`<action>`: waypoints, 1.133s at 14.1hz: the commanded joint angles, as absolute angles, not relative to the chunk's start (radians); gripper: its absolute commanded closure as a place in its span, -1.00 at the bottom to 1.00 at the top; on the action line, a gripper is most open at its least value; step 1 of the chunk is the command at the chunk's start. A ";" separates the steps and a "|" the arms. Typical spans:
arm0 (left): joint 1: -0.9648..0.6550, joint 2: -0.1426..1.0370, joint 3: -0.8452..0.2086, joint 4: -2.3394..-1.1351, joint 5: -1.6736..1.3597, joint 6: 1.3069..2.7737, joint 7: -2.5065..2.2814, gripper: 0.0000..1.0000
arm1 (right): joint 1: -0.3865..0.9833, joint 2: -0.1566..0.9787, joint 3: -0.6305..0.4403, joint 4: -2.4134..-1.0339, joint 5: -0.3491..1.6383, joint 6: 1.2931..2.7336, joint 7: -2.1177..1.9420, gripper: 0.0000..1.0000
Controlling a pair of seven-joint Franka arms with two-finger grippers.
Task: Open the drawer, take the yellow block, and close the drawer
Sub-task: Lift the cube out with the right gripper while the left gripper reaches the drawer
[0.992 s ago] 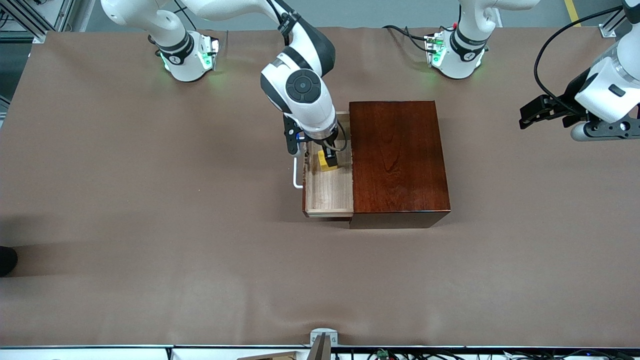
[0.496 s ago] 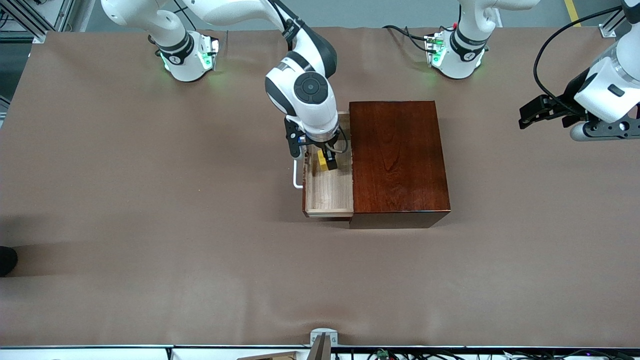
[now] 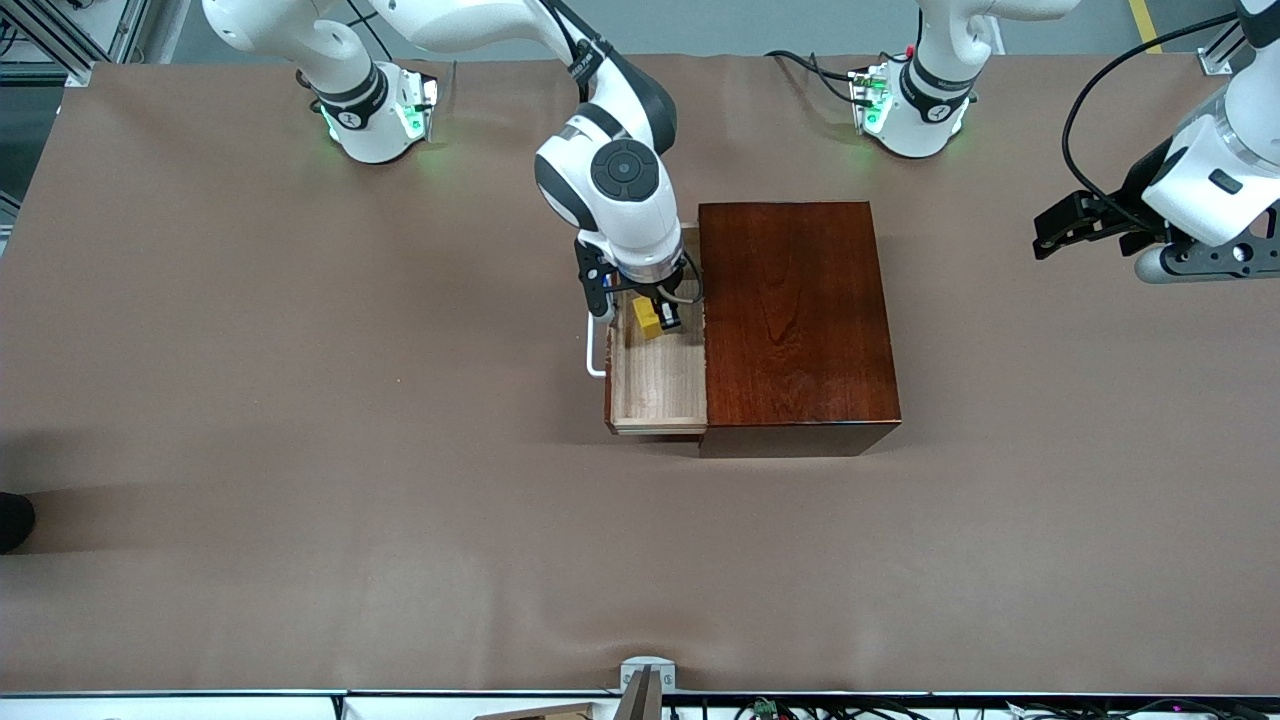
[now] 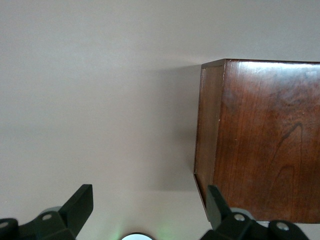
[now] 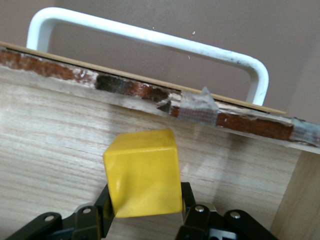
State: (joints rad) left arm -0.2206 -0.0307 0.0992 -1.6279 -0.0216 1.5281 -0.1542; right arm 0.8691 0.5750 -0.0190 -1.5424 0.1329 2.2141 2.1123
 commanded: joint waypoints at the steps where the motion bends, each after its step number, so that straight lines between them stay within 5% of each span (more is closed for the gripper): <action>1: -0.227 -0.044 0.097 -1.646 -0.008 1.554 -0.167 -1.00 | 0.871 0.558 -0.026 -1.532 0.124 2.214 2.106 1.00; 5: -0.226 -0.043 0.092 -1.646 -0.008 1.557 -0.167 -1.00 | 0.856 0.543 -0.029 -1.482 0.126 2.176 2.108 1.00; 16: -0.230 -0.028 0.089 -1.644 -0.008 1.566 -0.169 -1.00 | 0.626 0.404 -0.028 -1.331 0.137 1.720 1.621 1.00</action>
State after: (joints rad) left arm -0.2223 -0.0234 0.0928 -1.6362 -0.0216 1.5516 -0.1542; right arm 0.6799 0.4598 -0.0445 -1.3202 0.1337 1.7716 1.7226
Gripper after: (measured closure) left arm 0.000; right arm 0.441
